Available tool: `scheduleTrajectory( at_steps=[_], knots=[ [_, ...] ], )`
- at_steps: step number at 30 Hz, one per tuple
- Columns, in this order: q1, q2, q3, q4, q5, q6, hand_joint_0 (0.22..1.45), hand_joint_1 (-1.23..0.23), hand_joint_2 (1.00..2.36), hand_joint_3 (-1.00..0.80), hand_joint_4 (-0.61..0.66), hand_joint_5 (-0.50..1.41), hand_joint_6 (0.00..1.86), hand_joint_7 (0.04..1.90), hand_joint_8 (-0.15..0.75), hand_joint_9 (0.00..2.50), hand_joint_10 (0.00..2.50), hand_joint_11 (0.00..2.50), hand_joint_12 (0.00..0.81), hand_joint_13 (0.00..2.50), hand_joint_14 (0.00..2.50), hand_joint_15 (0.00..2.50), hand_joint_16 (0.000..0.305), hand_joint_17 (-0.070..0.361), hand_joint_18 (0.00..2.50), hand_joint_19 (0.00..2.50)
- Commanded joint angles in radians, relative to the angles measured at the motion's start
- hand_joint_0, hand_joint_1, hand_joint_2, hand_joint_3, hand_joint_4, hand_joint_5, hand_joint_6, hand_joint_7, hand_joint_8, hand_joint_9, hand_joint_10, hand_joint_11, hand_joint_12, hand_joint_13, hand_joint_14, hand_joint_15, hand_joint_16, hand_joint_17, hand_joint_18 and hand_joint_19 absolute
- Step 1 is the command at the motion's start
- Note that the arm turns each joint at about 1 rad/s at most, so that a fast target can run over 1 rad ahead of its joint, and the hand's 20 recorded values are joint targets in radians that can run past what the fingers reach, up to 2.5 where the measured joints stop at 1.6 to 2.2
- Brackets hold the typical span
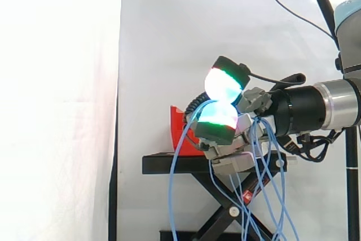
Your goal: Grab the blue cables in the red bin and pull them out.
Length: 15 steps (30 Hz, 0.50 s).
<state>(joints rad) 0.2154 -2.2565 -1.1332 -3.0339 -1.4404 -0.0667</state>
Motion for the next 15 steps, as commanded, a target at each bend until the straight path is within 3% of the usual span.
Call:
scheduleTrajectory(
  at_steps=[1, 15],
  knots=[
    [-0.001, 0.000, 0.000, 0.000, 0.000, 0.000, 1.02, -0.93, 1.00, -0.90, 0.19, 0.82, 1.05, 0.37, 0.250, 1.32, 0.85, 1.24, 0.318, 1.10, 2.50, 0.66, 0.031, 0.070, 1.33, 1.21],
    [-0.001, 0.000, 0.000, 0.000, 0.000, 0.000, 1.02, -0.92, 1.00, -0.91, 0.19, 0.82, 1.04, 0.37, 0.249, 1.32, 0.84, 1.25, 0.317, 1.10, 2.50, 0.67, 0.031, 0.070, 1.33, 1.21]
  ],
)
